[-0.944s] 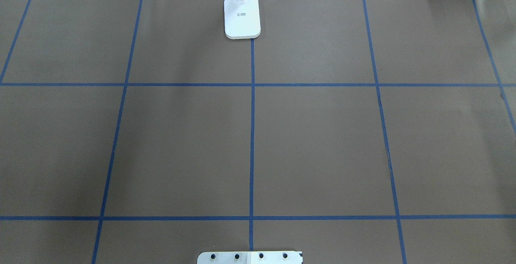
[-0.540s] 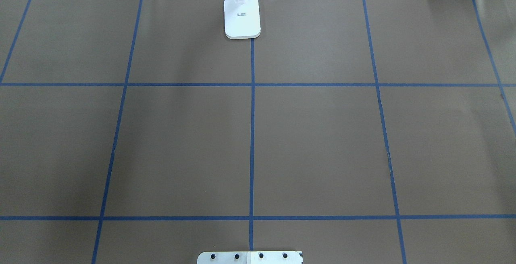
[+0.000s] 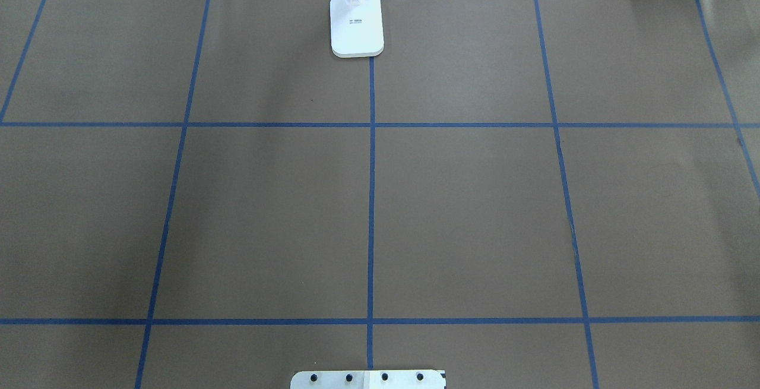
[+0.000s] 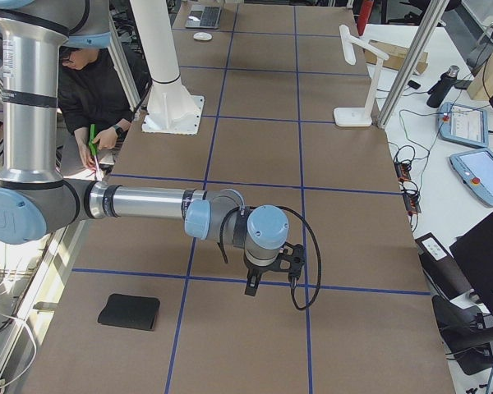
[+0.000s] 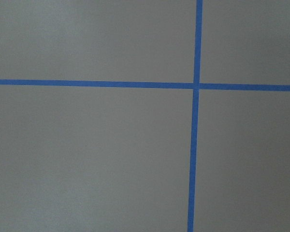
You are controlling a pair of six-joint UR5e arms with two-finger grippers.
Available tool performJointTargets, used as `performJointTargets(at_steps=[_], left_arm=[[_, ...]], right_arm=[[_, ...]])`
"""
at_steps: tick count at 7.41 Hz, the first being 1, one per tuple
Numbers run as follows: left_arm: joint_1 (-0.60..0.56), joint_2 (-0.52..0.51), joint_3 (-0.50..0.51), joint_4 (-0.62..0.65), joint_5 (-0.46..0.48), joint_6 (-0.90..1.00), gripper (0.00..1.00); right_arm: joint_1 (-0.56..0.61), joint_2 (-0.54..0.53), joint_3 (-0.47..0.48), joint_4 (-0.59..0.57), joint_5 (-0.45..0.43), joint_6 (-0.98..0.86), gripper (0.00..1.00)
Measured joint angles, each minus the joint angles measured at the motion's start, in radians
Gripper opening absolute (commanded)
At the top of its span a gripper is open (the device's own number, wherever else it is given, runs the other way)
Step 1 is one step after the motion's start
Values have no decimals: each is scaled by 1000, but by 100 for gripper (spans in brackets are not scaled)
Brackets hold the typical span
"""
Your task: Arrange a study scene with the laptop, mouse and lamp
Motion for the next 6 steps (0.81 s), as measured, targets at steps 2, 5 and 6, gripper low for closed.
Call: performJointTargets(at_steps=[2,5,6], left_arm=[[1,15,1,-2,1,-8,100],[-6,11,-6,4,19,-53,100],[-16,15,-9,12,39,-91,100]], right_arm=[[2,-7,21,0,-4,1,99],[14,-7,51,0,-9,9,99],[15,-7,67,-2,-10,10,99]])
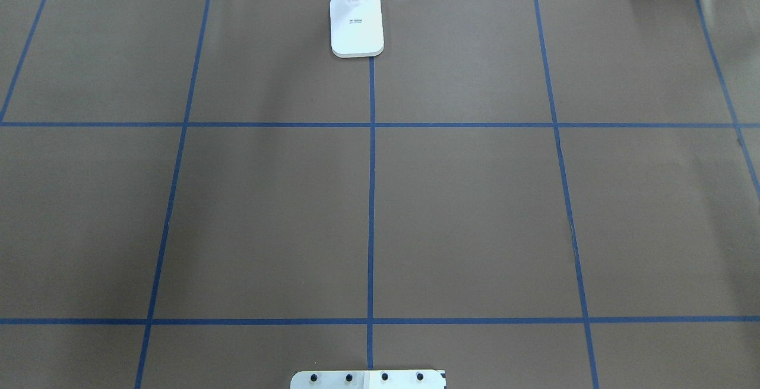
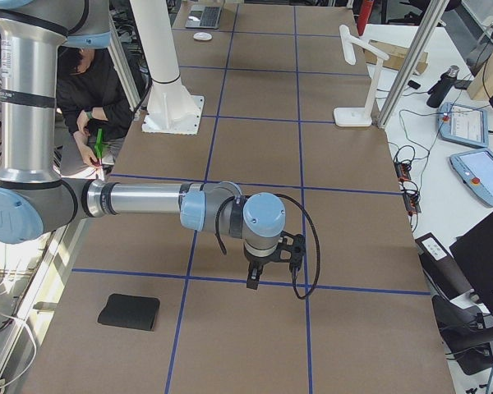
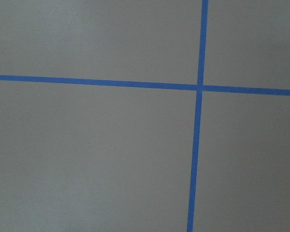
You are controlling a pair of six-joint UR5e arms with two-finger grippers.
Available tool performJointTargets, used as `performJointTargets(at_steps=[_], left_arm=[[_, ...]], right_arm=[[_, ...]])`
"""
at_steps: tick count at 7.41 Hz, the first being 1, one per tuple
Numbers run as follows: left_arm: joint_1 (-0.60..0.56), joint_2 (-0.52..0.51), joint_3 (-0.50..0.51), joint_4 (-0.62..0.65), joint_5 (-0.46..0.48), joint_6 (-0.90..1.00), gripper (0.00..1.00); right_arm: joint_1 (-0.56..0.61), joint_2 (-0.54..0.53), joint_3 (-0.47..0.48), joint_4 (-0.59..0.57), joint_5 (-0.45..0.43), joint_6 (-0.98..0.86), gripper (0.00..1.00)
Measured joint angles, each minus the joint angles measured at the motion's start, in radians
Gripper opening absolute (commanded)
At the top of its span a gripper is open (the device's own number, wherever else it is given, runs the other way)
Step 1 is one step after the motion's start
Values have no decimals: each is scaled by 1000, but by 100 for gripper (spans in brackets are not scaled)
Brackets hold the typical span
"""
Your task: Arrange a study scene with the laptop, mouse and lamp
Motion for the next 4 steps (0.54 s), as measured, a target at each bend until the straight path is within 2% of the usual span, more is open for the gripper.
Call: performJointTargets(at_steps=[2,4], left_arm=[[-43,24,-9,53,15,-140,100],[-89,110,-62,92,15,-357,99]], right_arm=[[0,0,22,-4,1,-5,99],[-1,1,18,-1,-7,-4,99]])
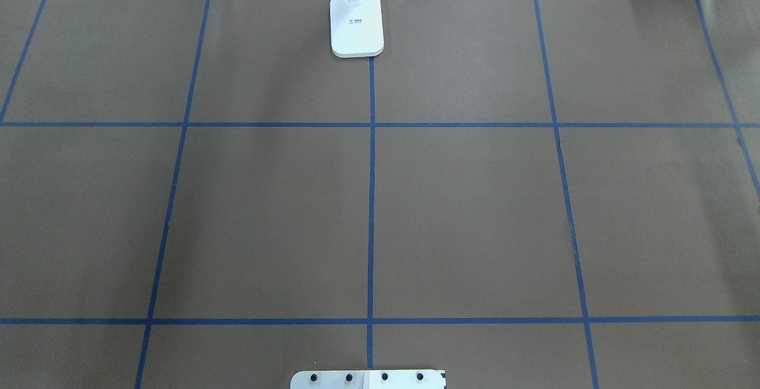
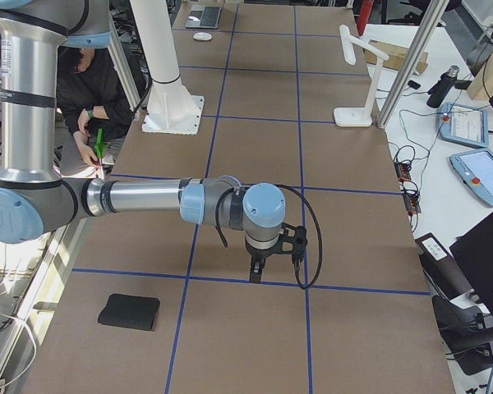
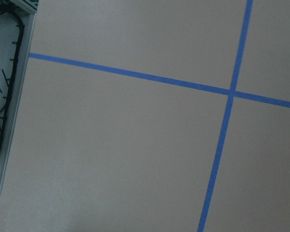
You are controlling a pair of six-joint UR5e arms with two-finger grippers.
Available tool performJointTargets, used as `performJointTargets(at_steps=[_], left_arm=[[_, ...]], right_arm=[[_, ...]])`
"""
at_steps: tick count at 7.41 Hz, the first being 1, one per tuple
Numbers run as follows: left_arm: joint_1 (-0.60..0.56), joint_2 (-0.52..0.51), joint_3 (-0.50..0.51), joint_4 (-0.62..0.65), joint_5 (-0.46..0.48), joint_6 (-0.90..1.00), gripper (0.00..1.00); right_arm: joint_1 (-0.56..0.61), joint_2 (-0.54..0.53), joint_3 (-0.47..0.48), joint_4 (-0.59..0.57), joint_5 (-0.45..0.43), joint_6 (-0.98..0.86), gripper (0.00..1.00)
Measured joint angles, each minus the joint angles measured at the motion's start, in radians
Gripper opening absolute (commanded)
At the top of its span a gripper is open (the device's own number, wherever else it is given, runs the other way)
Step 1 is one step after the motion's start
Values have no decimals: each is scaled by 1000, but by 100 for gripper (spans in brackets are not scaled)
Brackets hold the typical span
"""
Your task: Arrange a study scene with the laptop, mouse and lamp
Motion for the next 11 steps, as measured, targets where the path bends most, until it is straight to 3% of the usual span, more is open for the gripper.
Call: performJointTargets(at_steps=[3,7,11], left_arm=[[-22,158,-102,-2,5,-412,99],[-68,334,-88,-60,6,-460,100],[-102,371,-39,-67,5,-461,100]], right_arm=[[0,-1,-9,2,-8,4,99],[0,-5,-31,1,26,9,99],[0,-18,-26,2,35,8,99]])
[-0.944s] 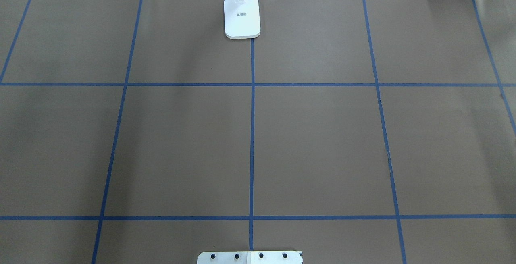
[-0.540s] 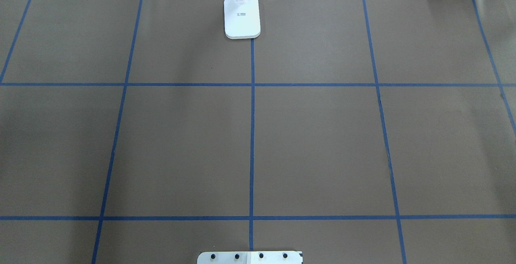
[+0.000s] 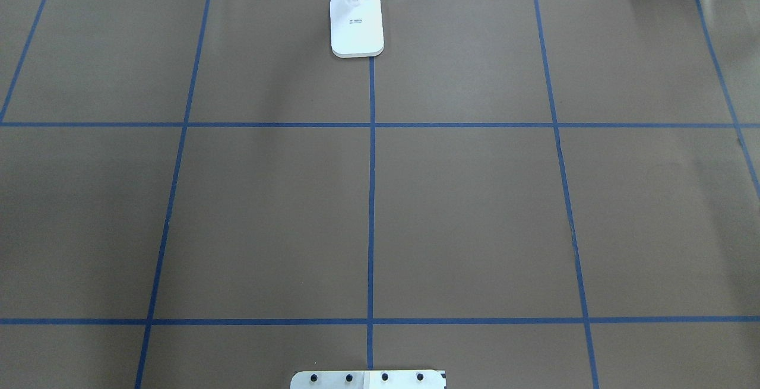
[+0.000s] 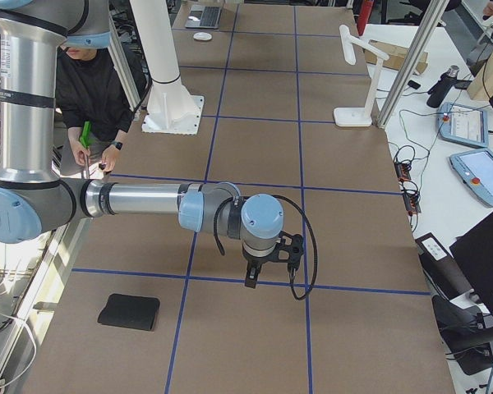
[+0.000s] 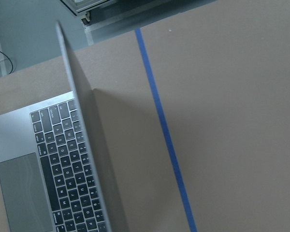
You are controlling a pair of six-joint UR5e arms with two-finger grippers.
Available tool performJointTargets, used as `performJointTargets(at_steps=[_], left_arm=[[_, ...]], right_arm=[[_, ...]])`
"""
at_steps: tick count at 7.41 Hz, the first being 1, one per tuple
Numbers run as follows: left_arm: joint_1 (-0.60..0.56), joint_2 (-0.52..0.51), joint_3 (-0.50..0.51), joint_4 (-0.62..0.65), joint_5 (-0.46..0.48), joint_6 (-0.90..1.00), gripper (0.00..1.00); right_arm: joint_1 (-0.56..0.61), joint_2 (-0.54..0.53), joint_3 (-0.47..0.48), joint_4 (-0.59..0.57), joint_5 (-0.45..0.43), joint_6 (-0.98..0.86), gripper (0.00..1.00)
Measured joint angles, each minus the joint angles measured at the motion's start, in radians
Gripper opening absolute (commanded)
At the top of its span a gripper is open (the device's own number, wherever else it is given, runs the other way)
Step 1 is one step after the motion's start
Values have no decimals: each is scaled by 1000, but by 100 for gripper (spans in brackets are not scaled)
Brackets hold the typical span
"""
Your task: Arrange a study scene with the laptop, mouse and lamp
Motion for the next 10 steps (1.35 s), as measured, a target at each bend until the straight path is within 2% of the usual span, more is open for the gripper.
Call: performJointTargets(at_steps=[2,3,4,5,6,8,10], left_arm=[[-10,0,27,-2,-6,-1,100],[-12,0,38,-3,-9,-1,92],[-13,0,47,-7,-10,-1,47],[-14,0,60,-22,-11,-1,9],[-18,0,76,-41,-11,-2,0],[-65,-2,86,-54,-10,-2,0],[-167,-8,73,-44,-9,-7,0]], right_arm=[[0,-2,-2,0,1,-3,99],[0,-2,-1,0,1,-3,99],[0,-2,-1,0,1,-3,99],[0,-3,0,0,2,-4,99],[0,-3,1,0,2,-4,99],[0,-3,1,0,3,-4,99],[0,-2,0,0,3,-4,99]])
